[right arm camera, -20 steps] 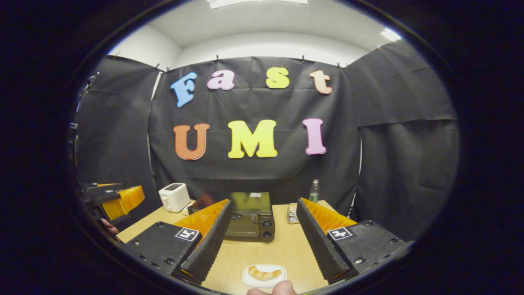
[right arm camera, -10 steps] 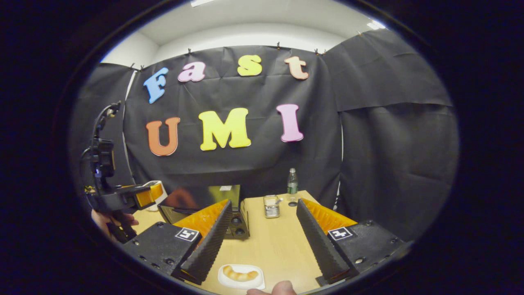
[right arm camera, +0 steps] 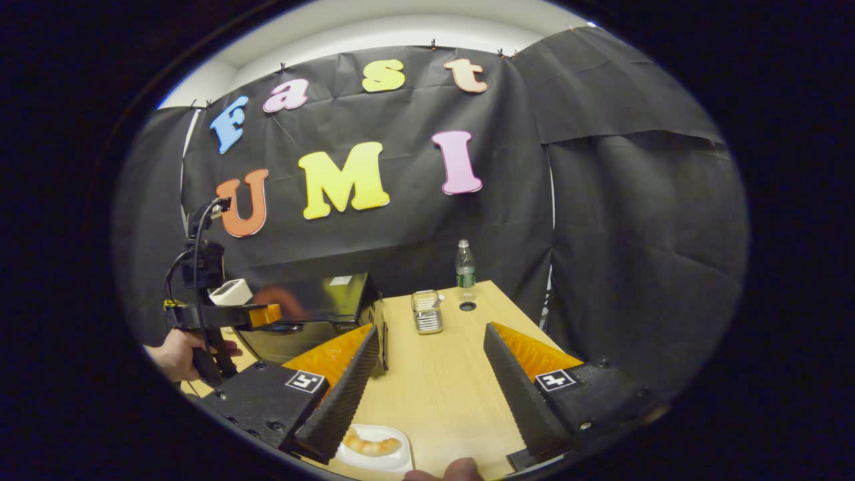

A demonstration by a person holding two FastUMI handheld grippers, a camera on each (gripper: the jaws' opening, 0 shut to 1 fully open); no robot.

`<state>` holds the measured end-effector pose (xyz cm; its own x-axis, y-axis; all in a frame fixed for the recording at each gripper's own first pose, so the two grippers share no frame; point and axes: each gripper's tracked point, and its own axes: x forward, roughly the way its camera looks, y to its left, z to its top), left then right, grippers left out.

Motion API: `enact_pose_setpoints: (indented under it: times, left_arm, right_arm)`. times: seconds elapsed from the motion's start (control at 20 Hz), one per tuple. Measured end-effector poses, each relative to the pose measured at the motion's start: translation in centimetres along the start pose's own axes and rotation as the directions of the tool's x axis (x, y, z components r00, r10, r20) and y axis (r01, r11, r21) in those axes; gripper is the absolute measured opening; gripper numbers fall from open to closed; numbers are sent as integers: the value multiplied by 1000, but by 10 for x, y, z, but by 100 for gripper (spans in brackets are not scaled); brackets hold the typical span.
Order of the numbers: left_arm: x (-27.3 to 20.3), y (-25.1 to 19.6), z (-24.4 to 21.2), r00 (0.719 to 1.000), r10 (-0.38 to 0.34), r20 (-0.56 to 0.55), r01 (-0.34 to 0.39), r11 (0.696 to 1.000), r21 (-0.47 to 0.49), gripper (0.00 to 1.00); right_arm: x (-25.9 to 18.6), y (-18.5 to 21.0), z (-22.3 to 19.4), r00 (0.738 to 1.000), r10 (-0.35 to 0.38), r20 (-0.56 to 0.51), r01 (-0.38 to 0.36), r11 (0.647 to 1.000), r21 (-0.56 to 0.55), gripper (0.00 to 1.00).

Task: Open the electric oven with the left hand, put the food in, and close the electric oven.

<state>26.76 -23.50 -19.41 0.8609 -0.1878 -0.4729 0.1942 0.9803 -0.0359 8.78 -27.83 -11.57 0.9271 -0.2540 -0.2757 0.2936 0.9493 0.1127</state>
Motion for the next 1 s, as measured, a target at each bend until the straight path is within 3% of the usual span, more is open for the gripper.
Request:
enact_pose_setpoints:
  times: [0.45, 0.6, 0.65, 0.7, 1.0]
  left_arm:
    - [4, 0, -25, 993, 25, -115, -22, 999, 26, 97]
    - [-12, -3, -64, 975, -4, -221, 2, 1000, -12, 97]
    - [-19, -2, -72, 974, -8, -228, -1, 999, -39, 88]
    - [-28, -2, -80, 972, -11, -236, -4, 998, -63, 96]
    - [-60, 11, -136, 950, -21, -311, -6, 996, -84, 95]
  right_arm:
    - [3, 8, -13, 999, -1, -37, 1, 1000, -2, 100]
    - [-6, 17, -8, 1000, 7, -25, -8, 1000, -17, 97]
    - [-9, 18, -7, 1000, 7, -20, -8, 1000, -27, 97]
    - [-13, 19, -7, 1000, 6, -19, -7, 999, -35, 98]
    - [-41, 31, -26, 999, 10, -53, -12, 999, -37, 99]
